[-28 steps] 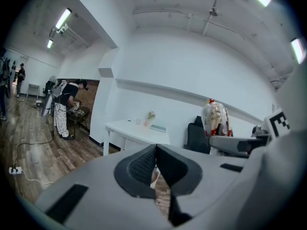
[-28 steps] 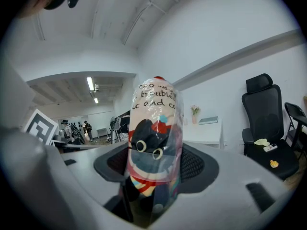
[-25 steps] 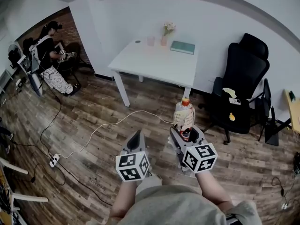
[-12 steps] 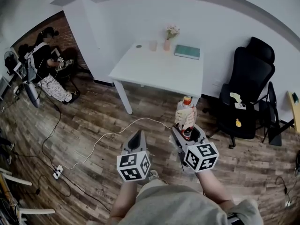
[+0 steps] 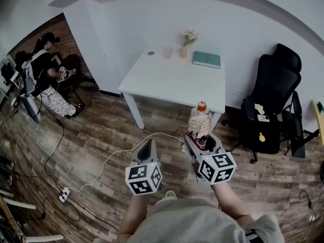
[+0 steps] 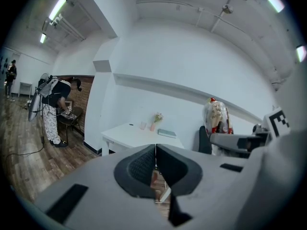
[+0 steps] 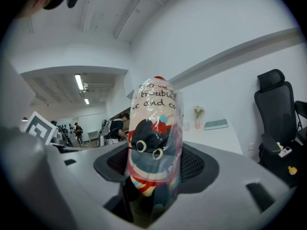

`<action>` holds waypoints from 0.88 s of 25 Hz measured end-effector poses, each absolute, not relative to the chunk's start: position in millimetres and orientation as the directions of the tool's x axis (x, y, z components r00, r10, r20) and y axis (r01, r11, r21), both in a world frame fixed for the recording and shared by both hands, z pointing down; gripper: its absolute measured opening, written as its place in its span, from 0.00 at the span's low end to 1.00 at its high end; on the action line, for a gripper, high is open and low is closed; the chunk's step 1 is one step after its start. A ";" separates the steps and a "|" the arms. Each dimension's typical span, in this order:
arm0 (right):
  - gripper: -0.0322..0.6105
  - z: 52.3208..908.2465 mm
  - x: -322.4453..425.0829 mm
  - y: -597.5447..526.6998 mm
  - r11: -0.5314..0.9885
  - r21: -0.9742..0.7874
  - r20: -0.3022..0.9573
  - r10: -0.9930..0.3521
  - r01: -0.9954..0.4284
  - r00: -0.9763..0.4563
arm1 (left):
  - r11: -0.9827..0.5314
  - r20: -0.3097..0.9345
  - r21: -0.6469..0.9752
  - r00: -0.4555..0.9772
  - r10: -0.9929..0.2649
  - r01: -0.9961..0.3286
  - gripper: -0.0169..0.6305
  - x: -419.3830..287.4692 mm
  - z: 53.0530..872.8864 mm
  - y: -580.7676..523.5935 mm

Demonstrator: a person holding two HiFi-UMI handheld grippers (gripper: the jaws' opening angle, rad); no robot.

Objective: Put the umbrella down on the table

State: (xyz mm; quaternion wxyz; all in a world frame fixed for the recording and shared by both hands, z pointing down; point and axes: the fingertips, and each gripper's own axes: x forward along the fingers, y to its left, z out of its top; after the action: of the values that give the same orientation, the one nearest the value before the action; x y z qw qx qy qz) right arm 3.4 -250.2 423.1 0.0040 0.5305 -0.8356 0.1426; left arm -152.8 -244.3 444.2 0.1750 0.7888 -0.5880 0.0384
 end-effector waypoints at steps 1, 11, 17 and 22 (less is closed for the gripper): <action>0.47 423.3 -0.1 -256.3 0.394 -0.234 0.158 -0.887 -0.889 -0.434 | -0.249 0.267 0.231 0.307 -0.913 -0.941 0.04 -156.4 444.6 -250.9; 0.47 425.5 -29.7 -308.5 0.379 -0.209 0.161 -0.896 -0.902 -0.414 | -0.268 0.264 0.238 0.328 -0.907 -0.933 0.04 -185.8 450.8 -307.4; 0.47 429.2 -33.8 -324.3 0.369 -0.201 0.176 -0.898 -0.908 -0.404 | -0.277 0.270 0.250 0.341 -0.900 -0.928 0.04 -190.1 455.4 -325.7; 0.47 435.2 -29.0 -343.9 0.365 -0.197 0.187 -0.897 -0.910 -0.400 | -0.276 0.272 0.253 0.342 -0.900 -0.927 0.04 -187.0 458.7 -344.1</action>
State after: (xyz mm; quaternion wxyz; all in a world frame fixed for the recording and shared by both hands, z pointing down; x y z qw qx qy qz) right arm -29.0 -343.9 435.2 0.0239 0.5472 -0.8257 0.1349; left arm -187.0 -344.1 458.7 0.1855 0.7977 -0.5726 0.0374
